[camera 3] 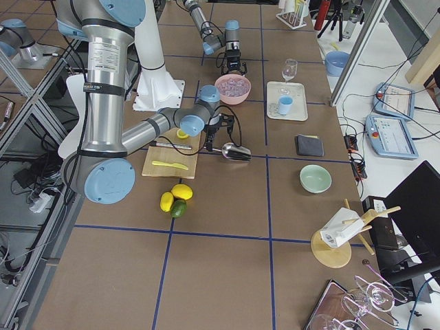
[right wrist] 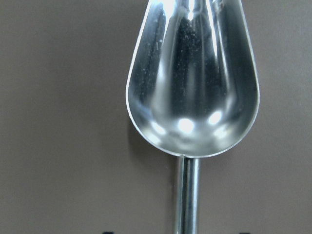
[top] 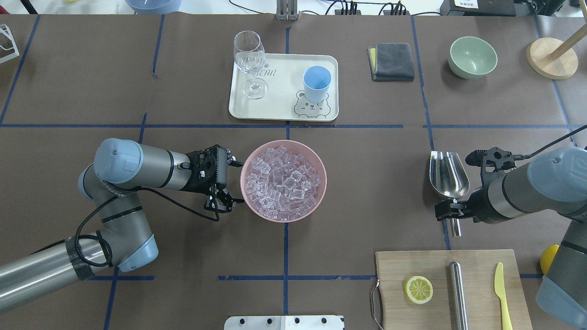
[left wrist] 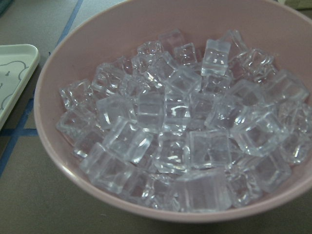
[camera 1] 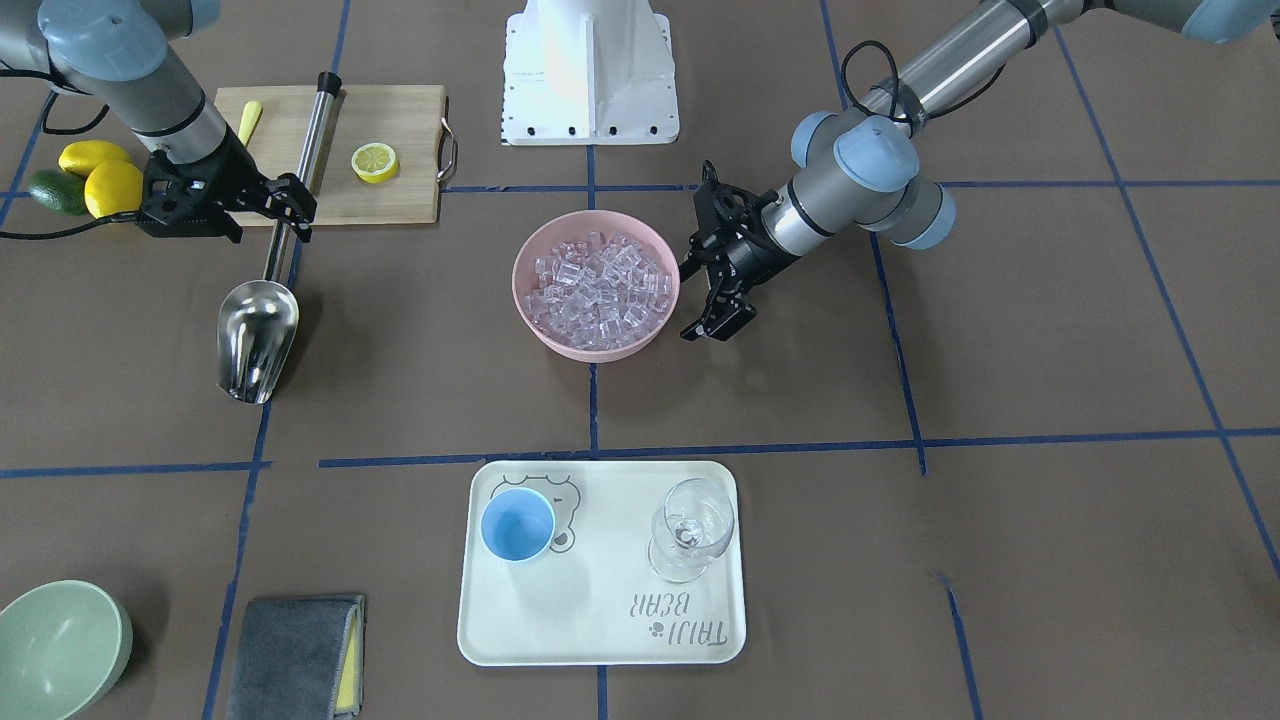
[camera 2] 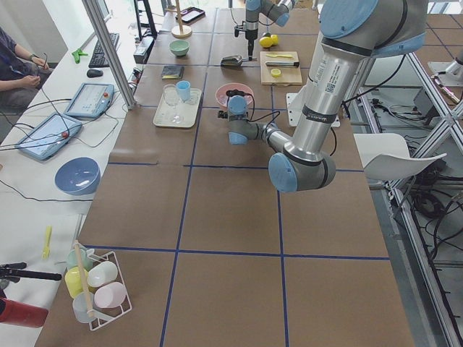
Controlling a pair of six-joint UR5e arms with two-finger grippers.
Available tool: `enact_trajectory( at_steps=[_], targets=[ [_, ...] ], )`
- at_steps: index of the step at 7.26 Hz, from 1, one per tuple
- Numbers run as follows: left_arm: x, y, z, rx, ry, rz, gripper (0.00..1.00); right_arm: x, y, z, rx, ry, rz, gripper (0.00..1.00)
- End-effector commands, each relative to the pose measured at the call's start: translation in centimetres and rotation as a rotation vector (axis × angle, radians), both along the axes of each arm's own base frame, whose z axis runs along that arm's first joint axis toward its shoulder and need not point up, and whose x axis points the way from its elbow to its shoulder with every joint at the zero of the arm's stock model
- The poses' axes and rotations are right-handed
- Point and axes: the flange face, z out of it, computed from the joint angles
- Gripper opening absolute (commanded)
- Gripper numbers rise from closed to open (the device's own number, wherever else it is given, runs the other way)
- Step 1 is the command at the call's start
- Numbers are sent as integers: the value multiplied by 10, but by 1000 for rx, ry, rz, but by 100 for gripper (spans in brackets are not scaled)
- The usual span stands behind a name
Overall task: Put ice in cup with scoop
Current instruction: 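Close the right gripper on the metal scoop handle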
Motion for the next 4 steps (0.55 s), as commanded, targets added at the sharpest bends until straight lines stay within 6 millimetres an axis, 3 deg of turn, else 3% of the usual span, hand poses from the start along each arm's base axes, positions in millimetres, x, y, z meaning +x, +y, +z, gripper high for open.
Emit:
enact_trajectory(
  at_steps=[1, 4],
  targets=[
    [1, 1, -1, 1, 2, 2, 100, -10, 8, 6, -9, 14, -15, 70],
    [0, 1, -1, 3, 4, 0, 100, -15, 12, 14, -17, 29, -28, 63]
  ],
)
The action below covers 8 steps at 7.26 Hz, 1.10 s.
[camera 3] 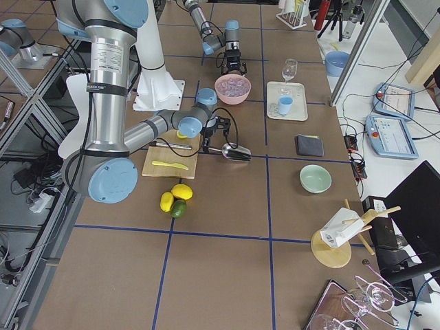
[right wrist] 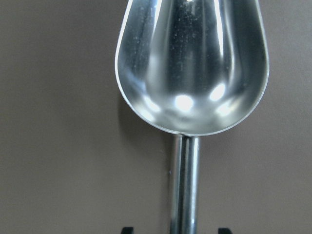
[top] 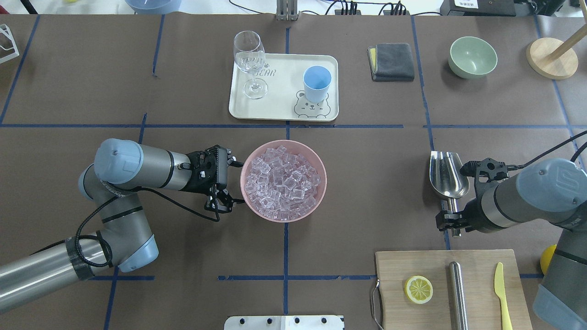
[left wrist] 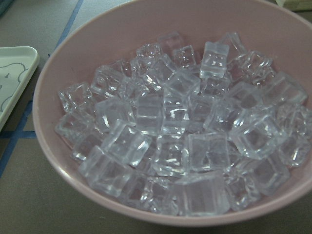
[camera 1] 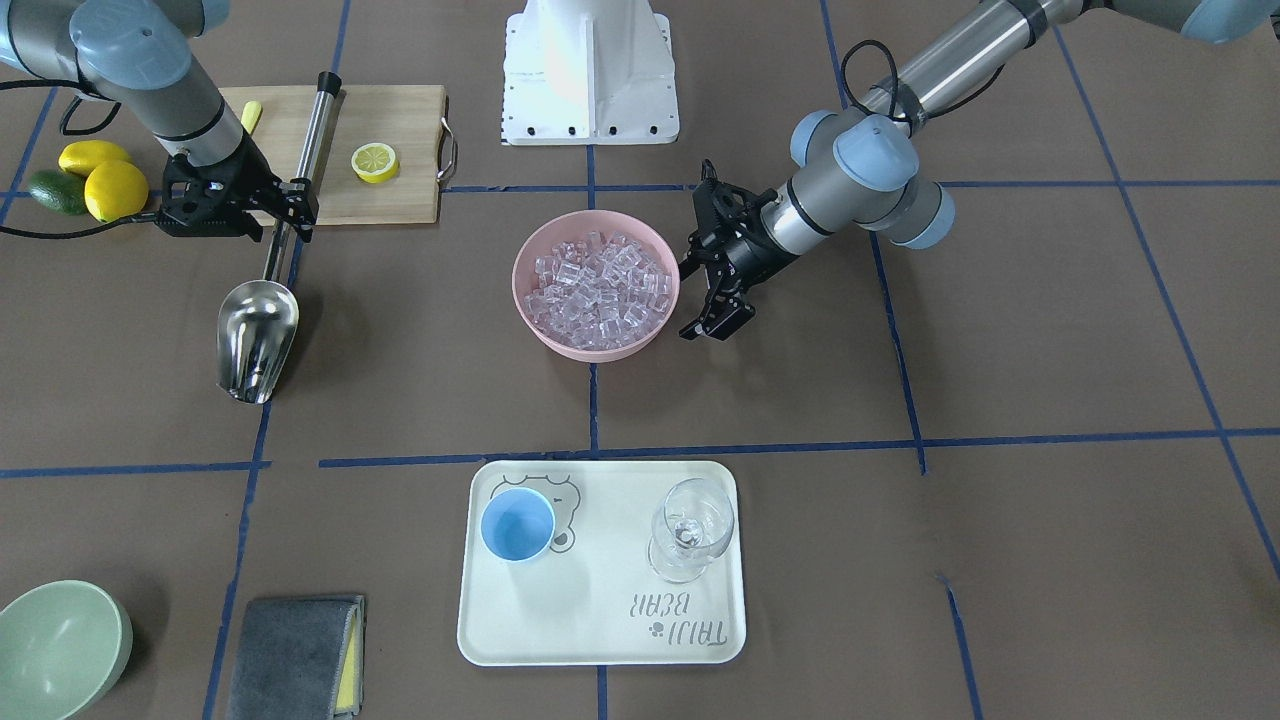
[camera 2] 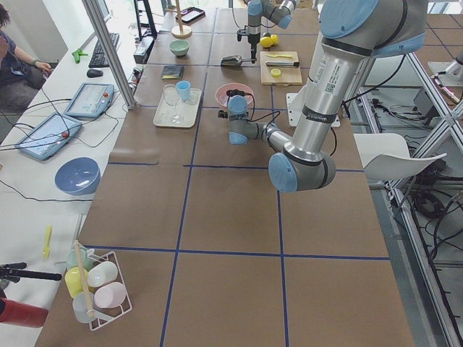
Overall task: Put ice in cup with scoop
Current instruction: 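Close the right gripper on the metal scoop handle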
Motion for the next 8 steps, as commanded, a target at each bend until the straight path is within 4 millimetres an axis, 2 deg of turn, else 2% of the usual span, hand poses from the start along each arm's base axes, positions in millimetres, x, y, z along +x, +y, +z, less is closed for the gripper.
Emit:
enact_trajectory(
  at_steps=[1, 2, 4, 6, 8],
  targets=[
    [0, 0, 1, 0, 0, 0, 100, -4, 3, 5, -5, 8, -9, 62],
    [-1, 0, 1, 3, 4, -1, 100, -5, 3, 6, -6, 11, -11, 60],
    [-1, 1, 2, 2, 3, 0, 100, -5, 4, 6, -15, 20, -17, 0],
    [-1, 2, 2, 3, 4, 0, 100, -4, 4, 0, -16, 14, -26, 0],
    [-1, 2, 2, 5, 8, 0, 100, 10, 5, -27, -5, 8, -17, 0]
  ],
)
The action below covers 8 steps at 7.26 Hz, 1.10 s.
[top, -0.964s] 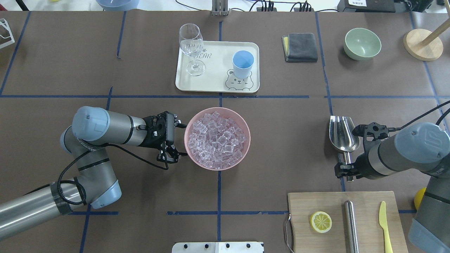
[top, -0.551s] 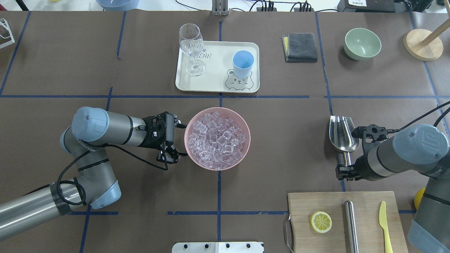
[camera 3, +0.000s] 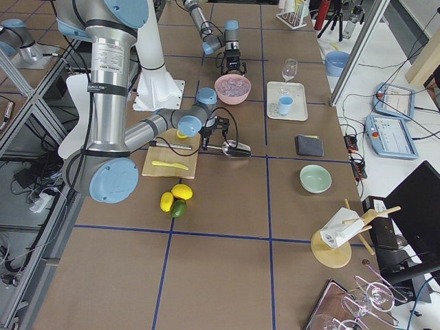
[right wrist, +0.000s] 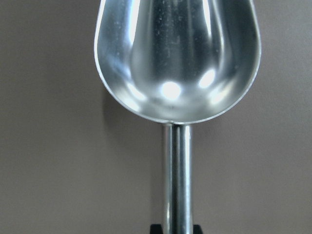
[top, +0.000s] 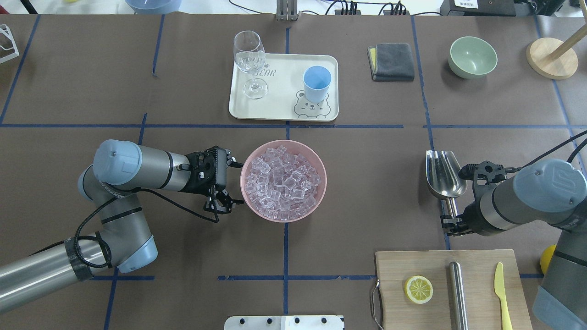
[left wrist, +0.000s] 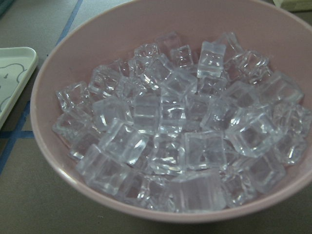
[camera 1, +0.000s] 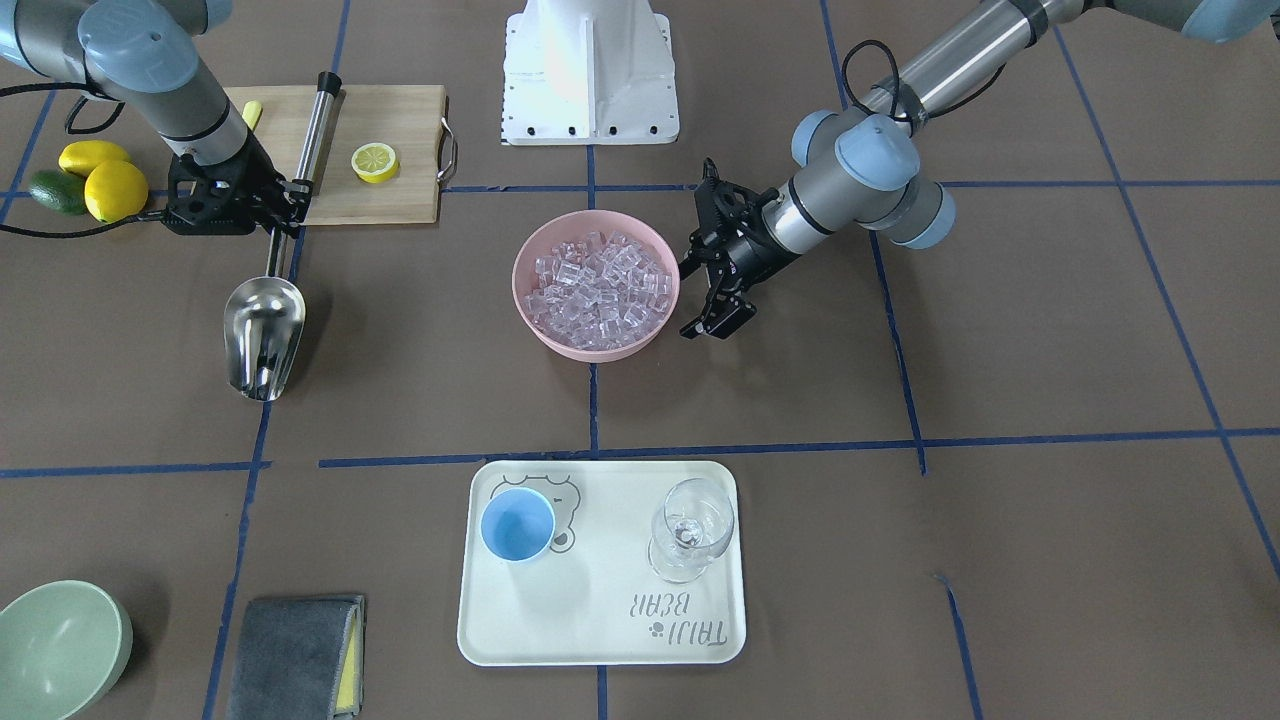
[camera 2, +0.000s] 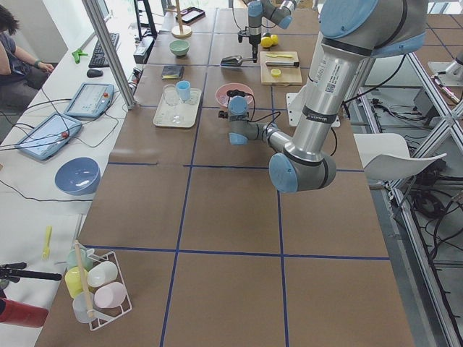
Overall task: Put ice in cup with scoop
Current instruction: 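Close the right gripper on the metal scoop handle, then lift the scoop with the right gripper and carry it over the bowl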
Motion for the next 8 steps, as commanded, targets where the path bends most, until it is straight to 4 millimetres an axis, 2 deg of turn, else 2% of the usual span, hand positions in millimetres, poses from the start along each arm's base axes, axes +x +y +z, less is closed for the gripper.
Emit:
enact_trajectory(
  at_steps=[1, 2, 3, 4, 6, 7, 8],
  targets=[
    [-1, 0, 1, 0, 2, -1, 100, 19, 1, -31, -3, 13, 18, 0],
    [-1, 0, 3, -2, -1, -1, 100, 28, 2, -49, -8, 32, 18, 0],
    [-1, 1, 3, -2, -1, -1, 100, 28, 0, -68, 53, 28, -37, 0],
    [-1, 1, 3, -2, -1, -1, 100, 28, -1, -85, 177, 7, -139, 0],
    [0, 0, -1, -3, 5, -1, 100, 38, 3, -106, 361, -32, -290, 0],
    [0, 0, -3, -2, 8, -1, 100, 33, -1, -118, 436, -34, -366, 0],
    [0, 0, -3, -1, 8, -5, 100, 25, -10, -147, 487, -18, -443, 0]
  ],
)
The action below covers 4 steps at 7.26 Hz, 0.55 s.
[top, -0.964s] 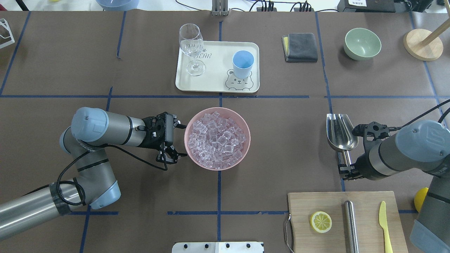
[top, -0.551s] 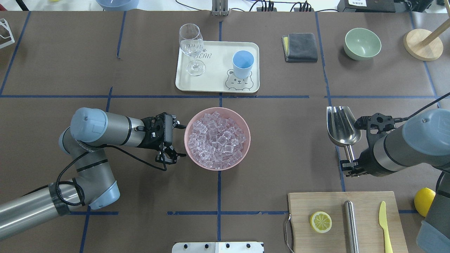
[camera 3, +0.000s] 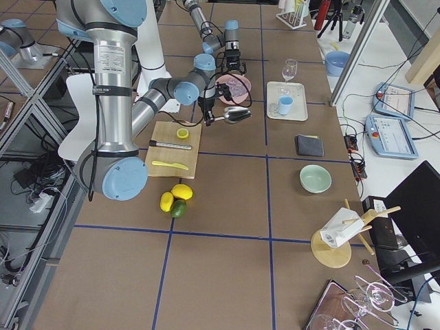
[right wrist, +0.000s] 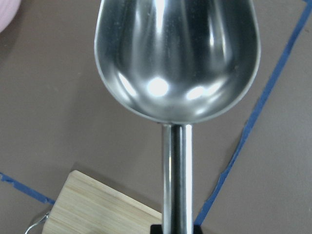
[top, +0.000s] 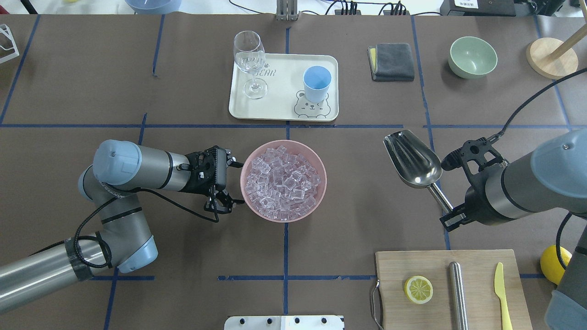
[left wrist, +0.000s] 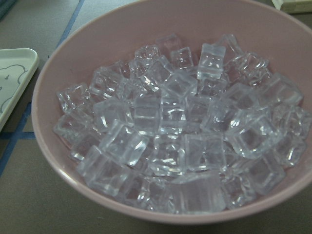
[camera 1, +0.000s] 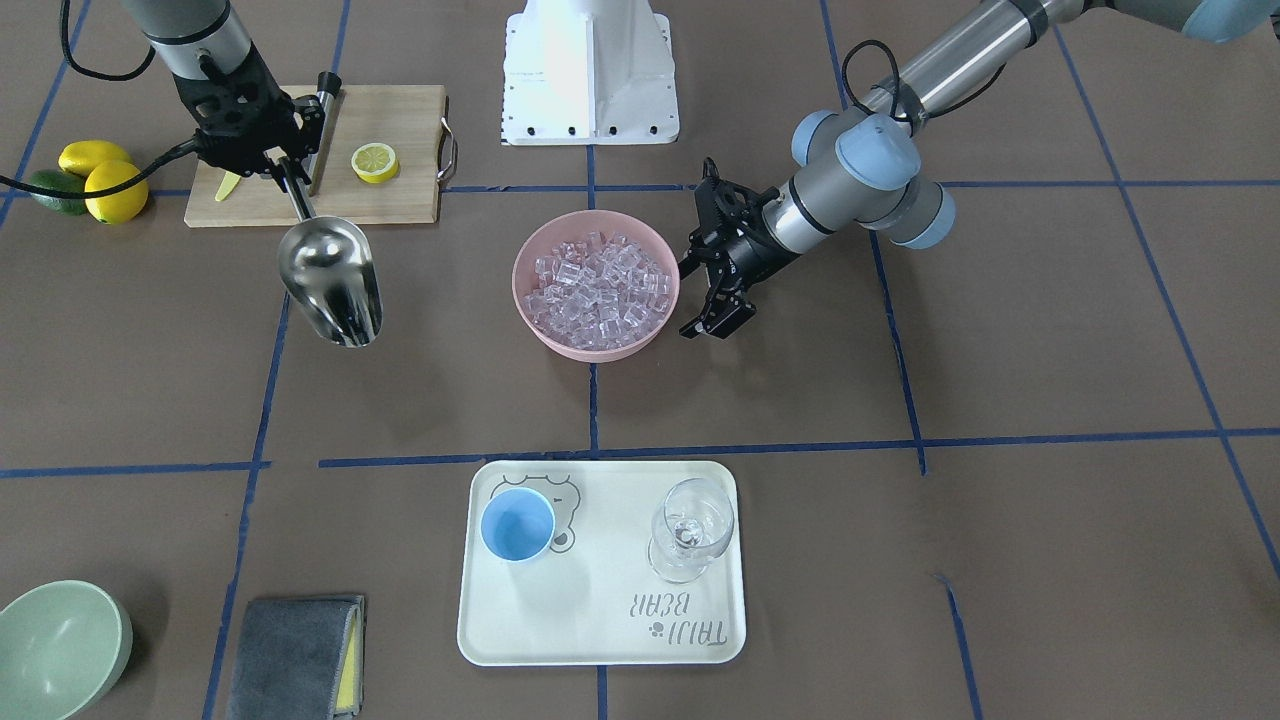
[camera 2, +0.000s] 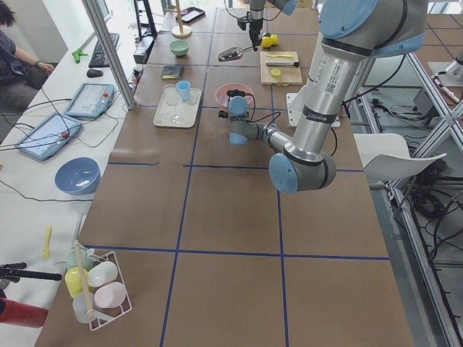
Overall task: Put ice in cup with scoop
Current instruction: 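Lift the scoop with the right gripper and carry it over the bowl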
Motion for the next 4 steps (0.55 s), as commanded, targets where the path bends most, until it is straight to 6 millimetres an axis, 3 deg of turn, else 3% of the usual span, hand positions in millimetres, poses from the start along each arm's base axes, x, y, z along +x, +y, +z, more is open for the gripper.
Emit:
enact_trajectory(
  at_steps=[1, 2, 3, 4],
  targets=[
    [0, 0, -1, 1, 3, 1, 100, -17, -12, -85, 76, 57, -136, 0],
    [0, 0, -1, -3, 3, 0, 100, -36, 0, -143, 44, 124, -181, 0],
    [0, 0, -1, -8, 4, 0, 100, -40, 3, -169, 54, 139, -212, 0],
    [0, 0, -1, -8, 4, 0, 100, -50, 1, -172, 74, 146, -253, 0]
  ],
)
